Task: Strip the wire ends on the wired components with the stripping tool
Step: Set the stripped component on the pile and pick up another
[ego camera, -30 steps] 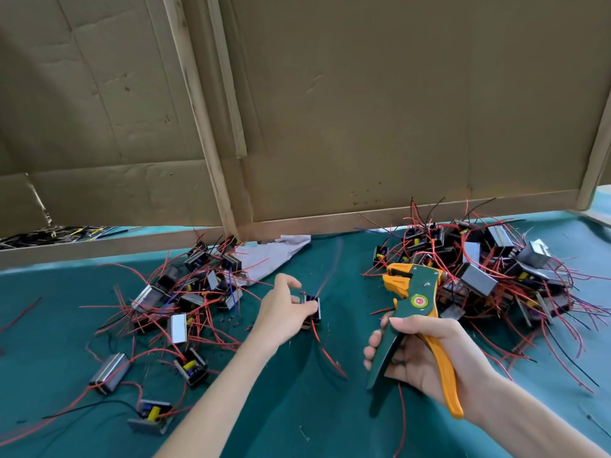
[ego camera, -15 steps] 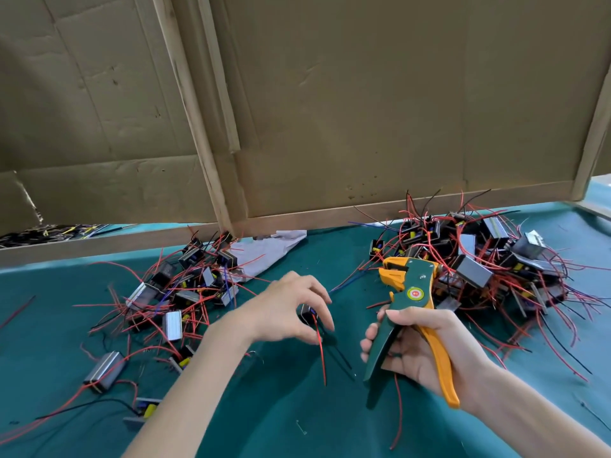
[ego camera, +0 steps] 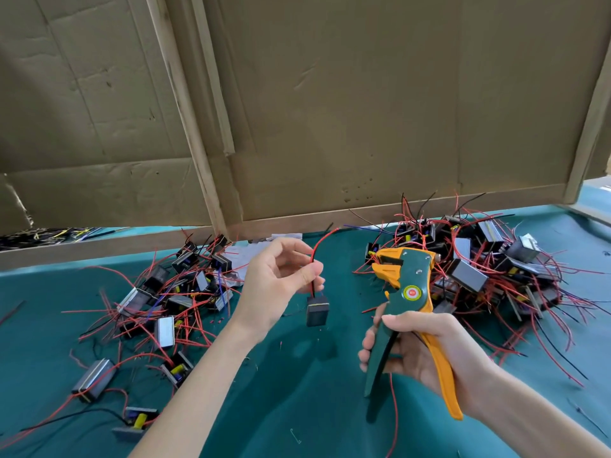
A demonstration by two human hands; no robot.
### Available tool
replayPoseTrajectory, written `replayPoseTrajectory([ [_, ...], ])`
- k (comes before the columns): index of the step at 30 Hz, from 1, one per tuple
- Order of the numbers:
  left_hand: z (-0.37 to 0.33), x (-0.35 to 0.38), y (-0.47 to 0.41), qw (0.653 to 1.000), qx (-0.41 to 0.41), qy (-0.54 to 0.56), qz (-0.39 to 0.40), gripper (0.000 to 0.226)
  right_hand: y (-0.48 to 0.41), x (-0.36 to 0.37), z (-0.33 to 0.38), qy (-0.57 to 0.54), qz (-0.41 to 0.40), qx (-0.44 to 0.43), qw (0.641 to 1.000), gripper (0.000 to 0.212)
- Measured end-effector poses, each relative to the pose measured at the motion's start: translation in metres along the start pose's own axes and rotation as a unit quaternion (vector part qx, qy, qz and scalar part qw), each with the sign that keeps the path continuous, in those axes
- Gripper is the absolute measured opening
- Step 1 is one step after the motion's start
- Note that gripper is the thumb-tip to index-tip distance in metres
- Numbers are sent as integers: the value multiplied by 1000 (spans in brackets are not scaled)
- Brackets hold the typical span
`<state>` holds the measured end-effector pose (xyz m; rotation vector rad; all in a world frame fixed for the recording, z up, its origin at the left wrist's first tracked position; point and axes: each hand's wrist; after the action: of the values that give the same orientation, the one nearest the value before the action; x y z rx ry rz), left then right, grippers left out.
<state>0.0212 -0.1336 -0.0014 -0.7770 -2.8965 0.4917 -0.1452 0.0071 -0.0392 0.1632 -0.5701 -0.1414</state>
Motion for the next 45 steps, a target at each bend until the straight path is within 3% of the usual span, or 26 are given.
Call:
replayPoseTrajectory([
  [10,-6,5,4,999,-20,-23,31,16,6,8,-4,38,30,-1,999,28],
  [22,-29,10,8,995,9,-75,65,14,15,16,3,56,105,-28,992,23],
  [35,-32,11,8,990,-31,-88,106,7,18,19,6,74,146,-31,986,17],
  [39,-33,9,9,988,-41,-82,121,9,20,22,7,94,142,-30,985,18],
  [45,-34,7,9,984,-48,-77,153,4,26,25,-5,123,66,-37,990,30],
])
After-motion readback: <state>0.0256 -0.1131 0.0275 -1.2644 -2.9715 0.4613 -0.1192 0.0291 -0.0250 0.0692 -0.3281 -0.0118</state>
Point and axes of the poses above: each hand's wrist, its own y-axis away from the middle knuckle, its own x-axis out of the palm, z = x × y, and after that the axes turned 2 degrees about -z, right-handed
